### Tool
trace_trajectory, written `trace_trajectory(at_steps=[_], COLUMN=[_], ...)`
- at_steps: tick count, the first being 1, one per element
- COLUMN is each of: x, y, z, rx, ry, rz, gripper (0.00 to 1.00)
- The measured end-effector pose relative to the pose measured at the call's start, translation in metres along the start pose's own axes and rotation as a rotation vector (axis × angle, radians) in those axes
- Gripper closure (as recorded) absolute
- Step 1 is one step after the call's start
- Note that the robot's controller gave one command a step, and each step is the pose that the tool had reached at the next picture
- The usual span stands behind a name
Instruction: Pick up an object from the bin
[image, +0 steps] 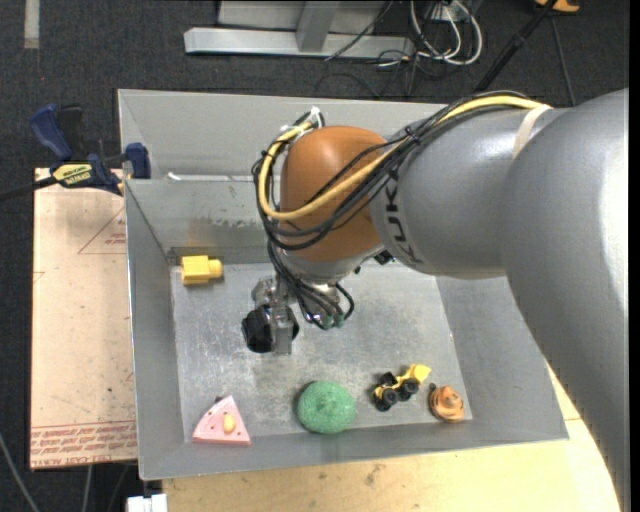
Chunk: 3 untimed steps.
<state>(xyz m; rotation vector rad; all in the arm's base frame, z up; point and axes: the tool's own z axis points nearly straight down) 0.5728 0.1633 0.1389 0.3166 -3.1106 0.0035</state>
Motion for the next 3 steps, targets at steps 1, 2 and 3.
trace_trajectory(at_steps=[1,2,3], x=[-0.017,-0.006,-0.025], y=[-0.028,-0.016,-0.031], z=[0.006,0.0,-0.067], rx=[-0.001,0.0,-0.003], ry=[-0.032,-0.001,-0.017], rz=[-0.048,-0.054,-0.061], gripper=[1.0,1.0,1.0])
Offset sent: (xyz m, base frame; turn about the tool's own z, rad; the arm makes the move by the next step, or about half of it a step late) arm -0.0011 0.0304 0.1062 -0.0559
